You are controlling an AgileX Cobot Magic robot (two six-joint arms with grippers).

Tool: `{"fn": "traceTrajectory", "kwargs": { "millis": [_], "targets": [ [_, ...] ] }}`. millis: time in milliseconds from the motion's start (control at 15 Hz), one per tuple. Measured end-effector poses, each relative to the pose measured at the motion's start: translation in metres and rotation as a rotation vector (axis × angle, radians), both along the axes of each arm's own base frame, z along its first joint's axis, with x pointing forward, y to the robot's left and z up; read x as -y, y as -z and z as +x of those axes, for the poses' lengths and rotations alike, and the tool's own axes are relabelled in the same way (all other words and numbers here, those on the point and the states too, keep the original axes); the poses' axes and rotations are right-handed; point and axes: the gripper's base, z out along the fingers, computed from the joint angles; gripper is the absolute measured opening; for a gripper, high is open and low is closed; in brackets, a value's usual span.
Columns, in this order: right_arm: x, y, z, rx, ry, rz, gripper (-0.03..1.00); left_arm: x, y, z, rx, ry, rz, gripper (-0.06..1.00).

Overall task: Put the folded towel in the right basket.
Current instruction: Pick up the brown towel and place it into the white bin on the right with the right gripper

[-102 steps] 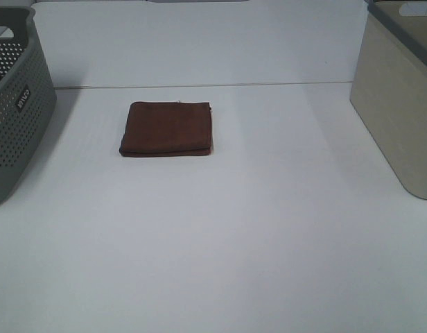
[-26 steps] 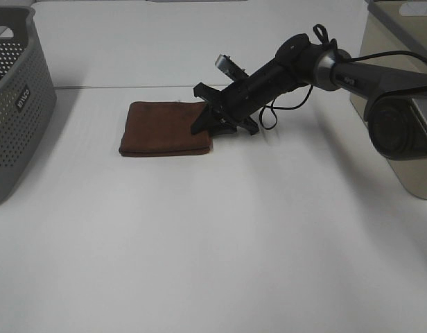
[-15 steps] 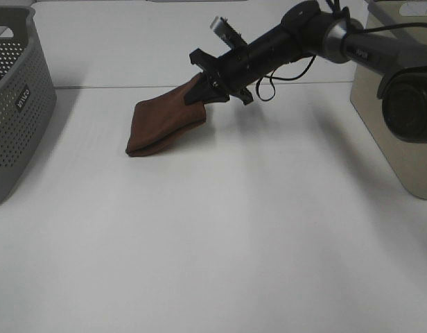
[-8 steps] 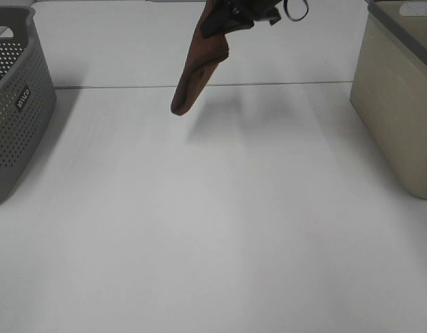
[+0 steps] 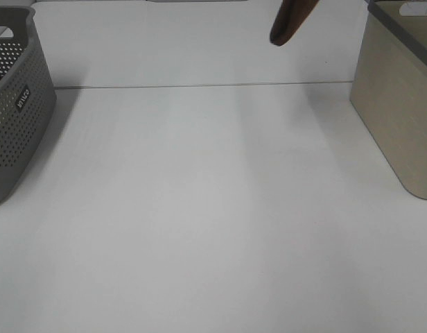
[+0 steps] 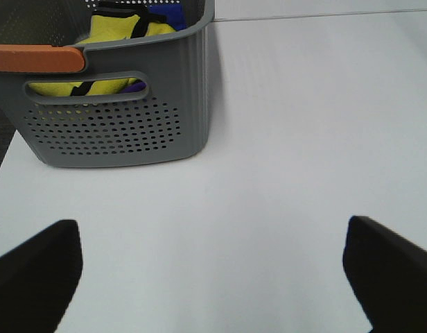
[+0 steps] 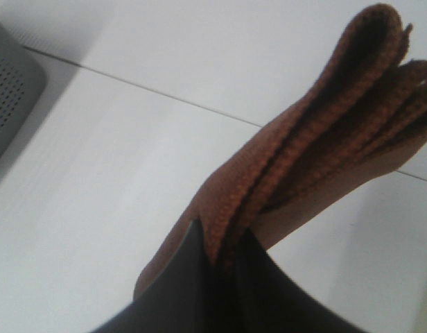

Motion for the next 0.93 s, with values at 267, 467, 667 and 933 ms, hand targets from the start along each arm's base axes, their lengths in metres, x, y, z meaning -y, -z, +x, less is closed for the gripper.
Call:
{"fn": "traceTrajectory", "kwargs": {
  "millis": [267,467,667,933],
  "targets": [
    [0.079,-0.028,-0.009,0.055,0.184,-0.01,0.04,0.0,0.0,0.0,0.0,0.0,0.0,0.97],
    [0.131,-0.035,-0.015,0.064,0.31,-0.007,0.04,0.0,0.0,0.0,0.0,0.0,0.0,0.97],
    [0.17,-0.028,-0.015,0.047,0.402,-0.008,0.04,0.0,0.0,0.0,0.0,0.0,0.0,0.97],
    [0.192,0.033,0.005,-0.133,0.457,-0.007,0.05,0.0,0.0,0.0,0.0,0.0,0.0,0.97]
  ]
}}
